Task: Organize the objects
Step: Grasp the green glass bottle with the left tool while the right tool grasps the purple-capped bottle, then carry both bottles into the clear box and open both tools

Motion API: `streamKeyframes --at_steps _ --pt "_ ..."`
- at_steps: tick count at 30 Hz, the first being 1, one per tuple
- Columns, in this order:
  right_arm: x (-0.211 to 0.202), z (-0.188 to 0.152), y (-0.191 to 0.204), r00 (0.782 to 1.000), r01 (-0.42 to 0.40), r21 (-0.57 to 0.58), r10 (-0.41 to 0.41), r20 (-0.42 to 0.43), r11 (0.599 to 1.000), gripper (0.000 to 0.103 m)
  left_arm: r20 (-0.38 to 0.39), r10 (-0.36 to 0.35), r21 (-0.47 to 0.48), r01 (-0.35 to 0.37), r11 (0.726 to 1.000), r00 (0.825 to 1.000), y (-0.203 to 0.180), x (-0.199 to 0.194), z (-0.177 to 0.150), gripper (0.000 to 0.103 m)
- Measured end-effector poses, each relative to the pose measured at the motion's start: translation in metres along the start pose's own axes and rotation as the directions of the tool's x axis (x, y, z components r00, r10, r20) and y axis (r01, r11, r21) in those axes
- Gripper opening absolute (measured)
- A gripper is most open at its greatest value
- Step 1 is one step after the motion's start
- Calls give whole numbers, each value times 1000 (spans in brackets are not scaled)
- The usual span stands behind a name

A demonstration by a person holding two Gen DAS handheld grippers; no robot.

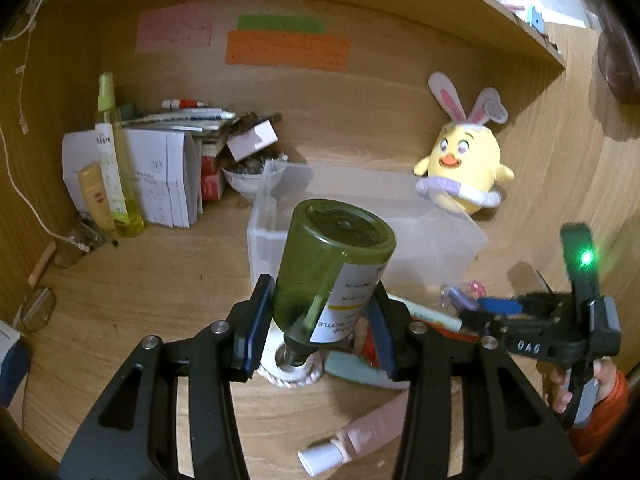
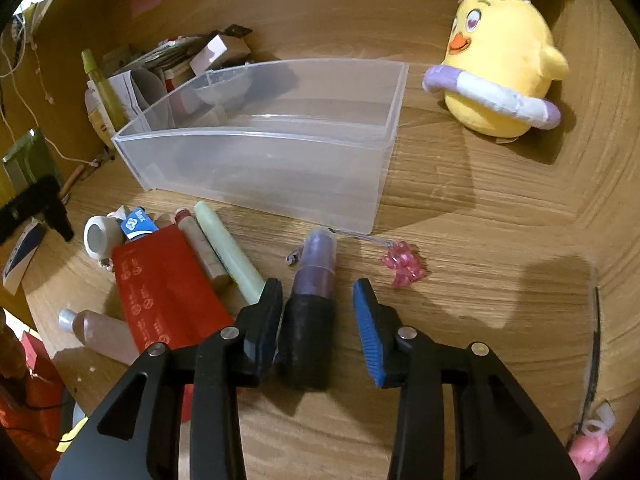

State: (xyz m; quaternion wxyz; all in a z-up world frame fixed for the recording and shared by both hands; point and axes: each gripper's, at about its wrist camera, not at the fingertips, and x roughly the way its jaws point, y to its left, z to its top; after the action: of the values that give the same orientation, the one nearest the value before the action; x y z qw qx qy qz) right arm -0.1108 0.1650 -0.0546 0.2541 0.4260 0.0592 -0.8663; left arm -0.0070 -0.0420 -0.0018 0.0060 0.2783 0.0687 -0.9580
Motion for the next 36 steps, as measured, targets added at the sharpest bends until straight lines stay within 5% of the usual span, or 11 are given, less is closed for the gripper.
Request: streamKeyframes --at_steps 2,12,22,36 --pt "3 -1 -2 1000 -29 15 29 -10 999 24 11 -3 -6 3 1000 1000 2 0 6 45" --pt "-35 1 -2 995 -12 8 11 101 1000 24 53 -16 -23 18 1000 998 5 2 30 45" --pt "-81 25 22 962 -87 -67 101 255 994 24 100 -6 -42 10 999 995 4 6 53 45" --pt "-63 88 16 942 -62 -41 72 328 997 24 139 37 0 -37 999 990 4 19 86 45"
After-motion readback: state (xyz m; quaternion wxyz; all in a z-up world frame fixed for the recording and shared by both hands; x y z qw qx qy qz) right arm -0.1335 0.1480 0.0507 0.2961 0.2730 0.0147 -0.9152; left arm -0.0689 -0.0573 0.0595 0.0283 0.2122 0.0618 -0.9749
